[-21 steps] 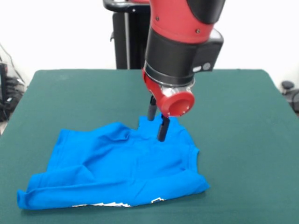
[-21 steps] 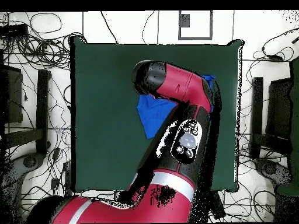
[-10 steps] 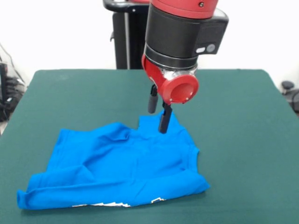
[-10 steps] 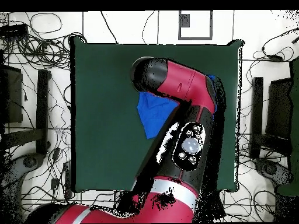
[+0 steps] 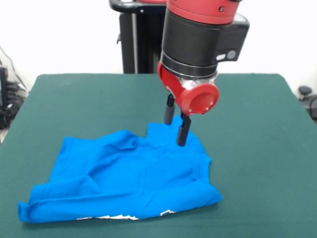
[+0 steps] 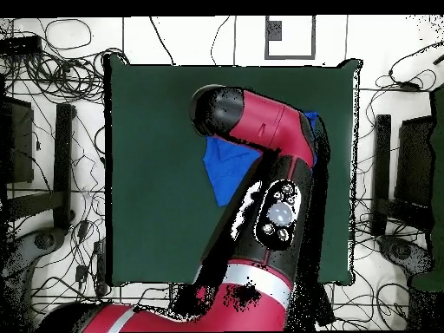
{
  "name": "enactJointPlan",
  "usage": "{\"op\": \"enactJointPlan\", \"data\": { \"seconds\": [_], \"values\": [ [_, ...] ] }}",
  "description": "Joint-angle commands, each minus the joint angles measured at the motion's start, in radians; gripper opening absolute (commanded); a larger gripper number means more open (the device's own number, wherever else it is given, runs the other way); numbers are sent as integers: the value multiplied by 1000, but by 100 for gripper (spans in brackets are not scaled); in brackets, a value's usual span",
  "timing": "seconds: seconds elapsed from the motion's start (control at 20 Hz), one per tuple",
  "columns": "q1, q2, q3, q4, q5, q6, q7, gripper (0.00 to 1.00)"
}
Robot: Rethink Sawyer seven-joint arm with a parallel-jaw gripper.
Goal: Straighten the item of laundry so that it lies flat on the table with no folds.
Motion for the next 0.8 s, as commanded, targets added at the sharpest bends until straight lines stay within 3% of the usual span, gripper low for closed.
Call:
{"op": "enactJointPlan", "data": {
  "seconds": [0.05, 0.55, 0.8],
  "values": [
    [23, 56, 180, 158, -35, -106, -23, 100],
    [-14, 67, 246, 200, -44, -271, -37, 100],
    [-22, 82, 243, 151, -56, -241, -47, 100]
  ]
}}
